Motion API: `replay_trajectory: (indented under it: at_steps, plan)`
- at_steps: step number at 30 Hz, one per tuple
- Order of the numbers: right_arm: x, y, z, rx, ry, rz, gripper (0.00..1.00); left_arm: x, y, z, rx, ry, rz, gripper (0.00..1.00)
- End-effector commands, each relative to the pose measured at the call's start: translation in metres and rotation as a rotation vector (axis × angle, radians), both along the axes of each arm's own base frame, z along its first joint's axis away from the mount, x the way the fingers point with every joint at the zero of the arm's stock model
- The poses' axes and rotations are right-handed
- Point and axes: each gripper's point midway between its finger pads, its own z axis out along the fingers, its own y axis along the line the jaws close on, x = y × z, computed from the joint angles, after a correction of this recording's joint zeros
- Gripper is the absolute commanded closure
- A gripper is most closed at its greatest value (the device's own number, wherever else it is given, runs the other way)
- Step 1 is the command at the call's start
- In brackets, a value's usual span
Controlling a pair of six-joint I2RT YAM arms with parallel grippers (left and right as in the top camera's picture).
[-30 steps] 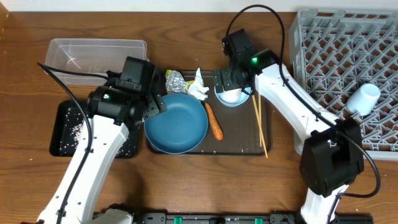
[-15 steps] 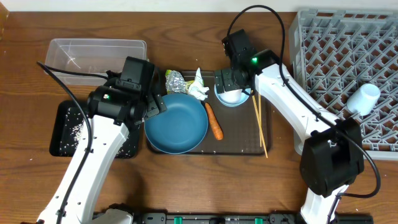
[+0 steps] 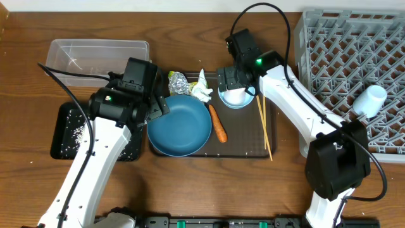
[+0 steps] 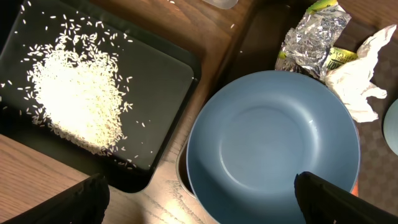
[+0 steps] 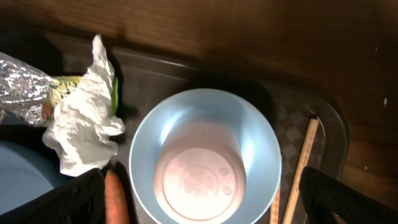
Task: Sort waste into correct bins and load items into the dishwasher rack
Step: 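Lower the right gripper into the bowl and grasp the white cup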
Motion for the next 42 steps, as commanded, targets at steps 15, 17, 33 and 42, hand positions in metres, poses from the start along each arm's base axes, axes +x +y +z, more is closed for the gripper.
replay_trajectory:
  at_steps: [15,17,33,42]
  plan:
    - [-0.015,-0.007,-0.027,-0.035,0.052,-0.012,0.06,0.001,0.004,0.003,0.018,-0.009,0.008,0.02]
    - [-0.016,-0.007,-0.030,-0.036,0.053,-0.011,0.06,0.001,0.004,0.003,0.018,-0.009,0.008,0.02]
    - [-0.005,0.003,-0.037,0.000,-0.019,0.002,0.12,0.001,0.004,0.003,0.018,-0.009,0.008,0.02]
    - [-0.006,0.004,-0.048,-0.011,0.004,0.003,0.26,0.001,0.004,0.003,0.018,-0.009,0.008,0.02]
